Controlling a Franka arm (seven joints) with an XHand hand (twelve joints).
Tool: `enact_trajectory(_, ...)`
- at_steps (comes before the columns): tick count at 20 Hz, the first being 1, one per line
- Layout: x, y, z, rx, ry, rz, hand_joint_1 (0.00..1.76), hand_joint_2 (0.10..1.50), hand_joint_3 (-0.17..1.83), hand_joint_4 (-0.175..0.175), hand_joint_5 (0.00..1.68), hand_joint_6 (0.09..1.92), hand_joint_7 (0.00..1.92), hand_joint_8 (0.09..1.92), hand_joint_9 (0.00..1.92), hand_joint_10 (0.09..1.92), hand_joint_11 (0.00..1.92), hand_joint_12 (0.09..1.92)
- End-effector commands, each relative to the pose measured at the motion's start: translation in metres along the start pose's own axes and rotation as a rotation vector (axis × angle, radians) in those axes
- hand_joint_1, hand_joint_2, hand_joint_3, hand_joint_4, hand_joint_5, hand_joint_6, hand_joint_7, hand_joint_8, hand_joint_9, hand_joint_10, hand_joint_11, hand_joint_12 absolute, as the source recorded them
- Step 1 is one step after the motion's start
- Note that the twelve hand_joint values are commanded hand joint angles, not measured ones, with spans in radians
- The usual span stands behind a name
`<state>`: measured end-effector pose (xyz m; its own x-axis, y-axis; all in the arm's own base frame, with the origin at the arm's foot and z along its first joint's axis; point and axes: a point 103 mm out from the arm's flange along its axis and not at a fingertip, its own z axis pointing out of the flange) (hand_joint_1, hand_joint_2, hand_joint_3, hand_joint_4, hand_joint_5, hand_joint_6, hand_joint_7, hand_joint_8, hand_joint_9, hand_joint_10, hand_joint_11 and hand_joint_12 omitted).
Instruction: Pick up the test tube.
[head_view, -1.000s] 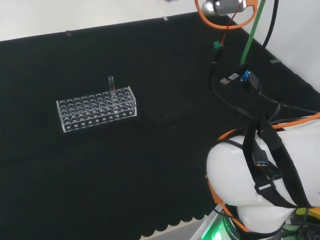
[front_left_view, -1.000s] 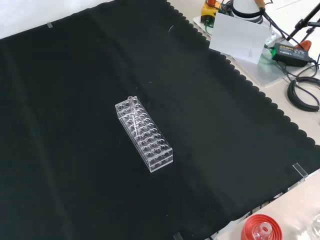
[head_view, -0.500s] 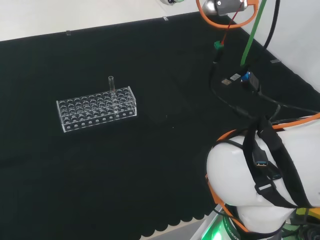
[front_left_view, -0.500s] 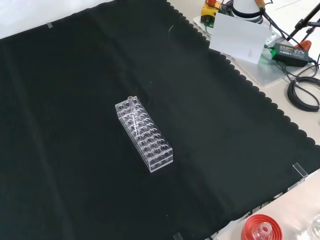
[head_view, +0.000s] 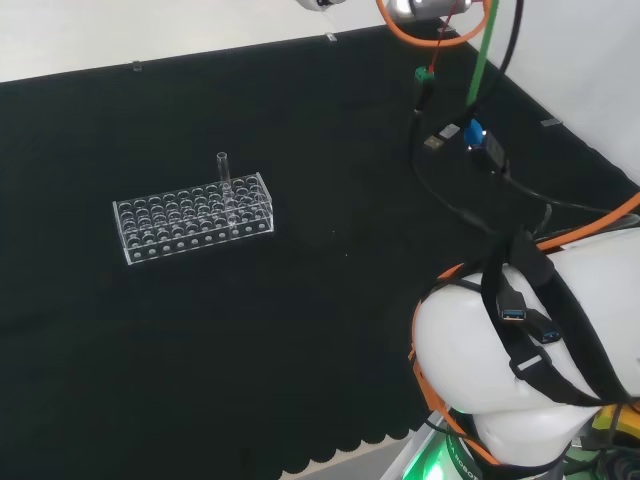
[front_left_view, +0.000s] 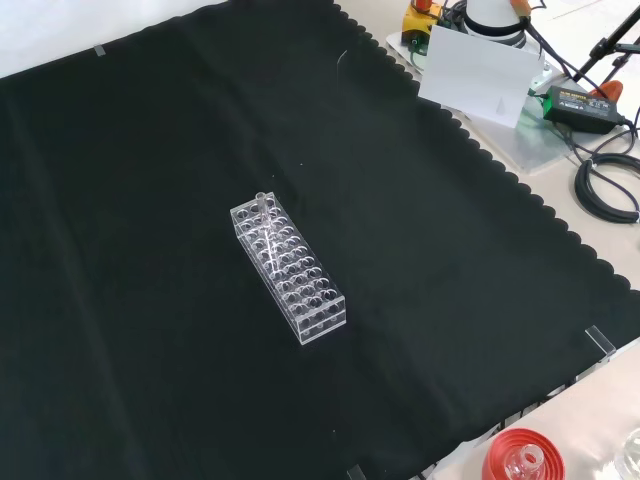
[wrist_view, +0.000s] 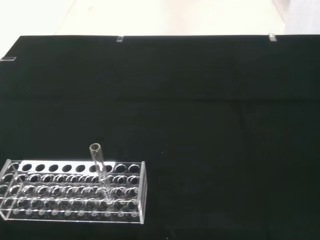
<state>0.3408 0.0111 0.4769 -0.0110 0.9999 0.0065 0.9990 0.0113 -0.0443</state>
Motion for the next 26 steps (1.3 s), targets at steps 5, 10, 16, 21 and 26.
enact_trajectory(5,0.018,0.055,0.015,0.065,0.112,-0.099,0.61,0.81,0.37,-0.076,0.21,0.12,0.19,0.87,0.23,0.96,0.04,1.56)
enact_trajectory(10,0.023,0.074,0.024,0.098,0.153,-0.139,0.68,0.79,0.35,-0.073,0.22,0.11,0.19,0.87,0.23,0.96,0.03,1.56)
enact_trajectory(16,0.026,0.100,0.044,0.203,0.273,-0.187,0.74,0.78,0.34,-0.070,0.23,0.11,0.20,0.88,0.23,0.96,0.03,1.56)
enact_trajectory(21,0.030,0.118,0.059,0.244,0.279,-0.206,0.75,0.78,0.35,-0.070,0.24,0.11,0.21,0.88,0.24,0.96,0.03,1.56)
enact_trajectory(26,0.038,0.133,0.071,0.273,0.267,-0.222,0.75,0.78,0.35,-0.070,0.24,0.11,0.22,0.87,0.24,0.96,0.03,1.56)
